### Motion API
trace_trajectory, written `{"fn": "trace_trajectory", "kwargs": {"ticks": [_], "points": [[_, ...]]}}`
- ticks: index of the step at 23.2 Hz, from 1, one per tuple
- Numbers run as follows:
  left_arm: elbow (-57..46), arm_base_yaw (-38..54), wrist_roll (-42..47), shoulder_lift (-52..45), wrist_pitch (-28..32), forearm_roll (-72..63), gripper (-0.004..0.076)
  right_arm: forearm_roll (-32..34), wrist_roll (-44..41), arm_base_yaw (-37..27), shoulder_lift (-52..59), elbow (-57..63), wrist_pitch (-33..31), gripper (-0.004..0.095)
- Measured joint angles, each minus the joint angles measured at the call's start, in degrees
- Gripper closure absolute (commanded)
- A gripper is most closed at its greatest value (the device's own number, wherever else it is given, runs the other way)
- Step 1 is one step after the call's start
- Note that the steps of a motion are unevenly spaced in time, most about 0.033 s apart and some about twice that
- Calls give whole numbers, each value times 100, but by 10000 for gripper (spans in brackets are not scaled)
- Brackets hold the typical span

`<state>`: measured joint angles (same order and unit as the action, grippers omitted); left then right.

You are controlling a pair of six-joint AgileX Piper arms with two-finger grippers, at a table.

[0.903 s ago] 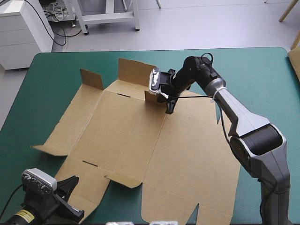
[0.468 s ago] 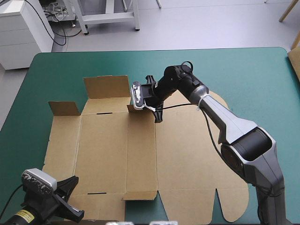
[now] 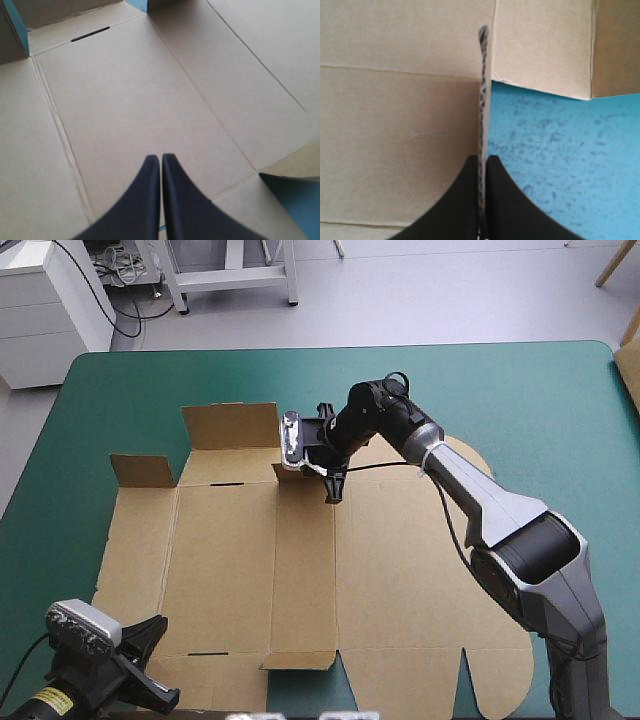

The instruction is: Fold the box

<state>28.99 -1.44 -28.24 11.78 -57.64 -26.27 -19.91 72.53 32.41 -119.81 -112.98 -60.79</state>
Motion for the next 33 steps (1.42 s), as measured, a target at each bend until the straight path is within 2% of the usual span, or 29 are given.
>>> {"fn": "trace_trajectory", "kwargs": {"ticks": [4, 5, 8, 10, 11, 14, 15, 16, 17, 19, 21, 25, 28, 29, 33], "points": [[0, 0, 0, 0, 0, 0, 731, 27, -111, 0, 0, 0, -55, 865], [0, 0, 0, 0, 0, 0, 731, 33, -126, 0, 0, 0, -55, 823], [0, 0, 0, 0, 0, 0, 731, -2, -310, 0, 0, 0, -92, 605], [0, 0, 0, 0, 0, 0, 731, -53, -417, 12, 0, 0, -110, 511], [0, 0, 0, 0, 0, 0, 731, -59, -447, 12, 0, 0, -118, 494], [0, 0, 0, 0, 0, 0, 731, 78, -664, 12, 0, -33, -144, 559], [0, 0, 0, 0, 0, 0, 731, 206, -850, 12, 0, -63, -163, 622], [0, 0, 0, 0, 0, 0, 731, 625, -1381, 6, 0, -153, -236, 644], [0, 0, 0, 0, 0, 0, 731, 812, -1635, -19, 0, -195, -295, 676], [0, 0, 0, 0, 0, 0, 731, 1038, -2095, -231, 90, -231, -553, 676], [0, 0, 0, 0, 0, 0, 731, 979, -2508, -656, 334, -231, -680, 676], [0, 0, 0, 0, 0, 0, 731, 792, -3612, -2035, 1277, -231, -741, 682], [0, 0, 0, 0, 0, 0, 731, 809, -4299, -2801, 1802, -168, -765, 682], [0, 0, 0, 0, 0, 0, 731, 809, -4564, -3182, 2167, 105, -765, 682], [0, 0, 0, 0, 0, 0, 731, 809, -4750, -3932, 3140, 1280, -776, 682]]}}
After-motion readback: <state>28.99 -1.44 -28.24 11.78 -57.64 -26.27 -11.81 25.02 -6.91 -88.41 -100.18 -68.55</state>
